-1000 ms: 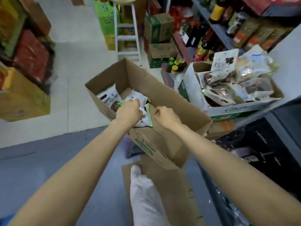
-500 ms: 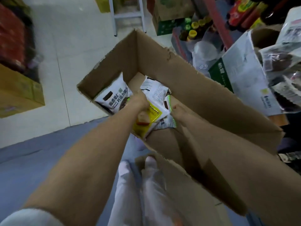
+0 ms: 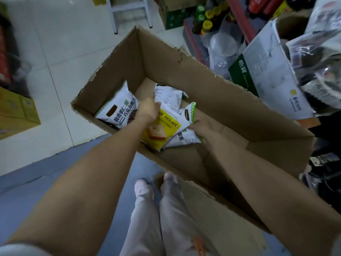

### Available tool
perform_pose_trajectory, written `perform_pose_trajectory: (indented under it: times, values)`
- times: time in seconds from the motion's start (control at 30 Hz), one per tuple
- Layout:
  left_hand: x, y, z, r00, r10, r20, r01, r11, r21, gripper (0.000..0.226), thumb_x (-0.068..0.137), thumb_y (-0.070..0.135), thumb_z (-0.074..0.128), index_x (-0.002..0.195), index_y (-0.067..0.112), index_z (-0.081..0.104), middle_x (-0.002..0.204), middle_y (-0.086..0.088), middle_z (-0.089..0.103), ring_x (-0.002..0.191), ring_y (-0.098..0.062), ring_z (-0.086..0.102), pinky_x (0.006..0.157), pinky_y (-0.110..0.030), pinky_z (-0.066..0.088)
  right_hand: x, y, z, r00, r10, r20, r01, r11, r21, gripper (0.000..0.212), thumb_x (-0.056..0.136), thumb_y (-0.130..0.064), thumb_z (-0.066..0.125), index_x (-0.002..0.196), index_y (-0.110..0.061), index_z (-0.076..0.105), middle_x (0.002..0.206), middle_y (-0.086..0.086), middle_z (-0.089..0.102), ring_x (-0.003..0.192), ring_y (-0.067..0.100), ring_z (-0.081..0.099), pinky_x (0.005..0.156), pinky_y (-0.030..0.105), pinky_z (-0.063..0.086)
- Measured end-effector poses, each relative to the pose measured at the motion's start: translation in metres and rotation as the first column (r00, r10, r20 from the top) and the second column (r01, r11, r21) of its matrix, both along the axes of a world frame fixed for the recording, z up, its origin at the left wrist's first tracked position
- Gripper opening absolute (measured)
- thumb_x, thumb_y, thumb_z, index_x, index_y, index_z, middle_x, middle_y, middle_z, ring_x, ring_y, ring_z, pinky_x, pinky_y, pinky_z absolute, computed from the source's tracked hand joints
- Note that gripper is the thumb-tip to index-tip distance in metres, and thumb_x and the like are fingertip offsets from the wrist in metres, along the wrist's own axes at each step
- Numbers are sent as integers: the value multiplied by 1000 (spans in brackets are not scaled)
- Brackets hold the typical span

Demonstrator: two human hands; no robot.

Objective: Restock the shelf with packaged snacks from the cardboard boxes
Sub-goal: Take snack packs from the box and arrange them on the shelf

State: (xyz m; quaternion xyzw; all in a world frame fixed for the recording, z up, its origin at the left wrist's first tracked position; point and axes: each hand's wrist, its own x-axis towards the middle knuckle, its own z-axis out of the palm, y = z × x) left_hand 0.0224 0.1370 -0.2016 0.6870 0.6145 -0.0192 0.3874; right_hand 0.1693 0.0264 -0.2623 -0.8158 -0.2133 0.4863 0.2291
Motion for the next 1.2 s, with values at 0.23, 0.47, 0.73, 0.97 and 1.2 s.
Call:
perform_pose_trajectory:
  times: [0.23, 0.47, 0.73, 0.97, 1.2]
  values:
    - [1, -45, 90, 999, -51, 12, 39, 885, 464, 22, 99, 22, 37, 111, 5, 44, 94, -23, 61, 91, -41, 57, 70, -44, 42, 12, -40, 128, 922, 150, 358, -184, 981, 64, 44, 84, -8, 62, 59, -18, 28, 72, 10, 45, 75, 21, 42, 59, 30, 21]
    - [25, -117, 180, 909, -372, 189, 211, 800, 561, 23, 100, 15, 35, 113, -3, 41, 74, -17, 52, 74, -40, 56, 64, -45, 40, 8, -99, 246, 938, -336, 90, 278, 879, 387, 37, 86, -4, 59, 60, -16, 36, 65, 10, 49, 62, 20, 49, 61, 29, 37]
    - [81, -207, 301, 743, -592, 311, 259, 683, 683, 26, 101, 16, 35, 119, -1, 42, 74, -17, 55, 60, -30, 51, 51, -33, 28, 36, -217, 389, 884, -244, 399, 20, 872, 489, 40, 87, -11, 65, 123, -7, 49, 107, 2, 59, 103, 23, 59, 78, 28, 42]
    - [172, -305, 403, 705, -700, 116, 273, 418, 866, 39, 97, 5, 35, 134, 15, 34, 70, -11, 55, 59, -31, 50, 44, -32, 23, 98, -366, 491, 436, -254, 864, -33, 954, 297, 33, 93, -15, 55, 125, -21, 61, 112, 13, 67, 106, 34, 60, 80, 37, 43]
    - [270, -470, 480, 388, -921, -14, 401, 155, 903, 37, 101, 39, 28, 126, 18, 45, 107, -17, 66, 98, -38, 61, 70, -39, 41, 152, -540, 552, 29, -212, 977, 257, 946, 197, 34, 101, -23, 40, 132, -31, 53, 116, 8, 64, 120, 29, 49, 110, 58, 17]
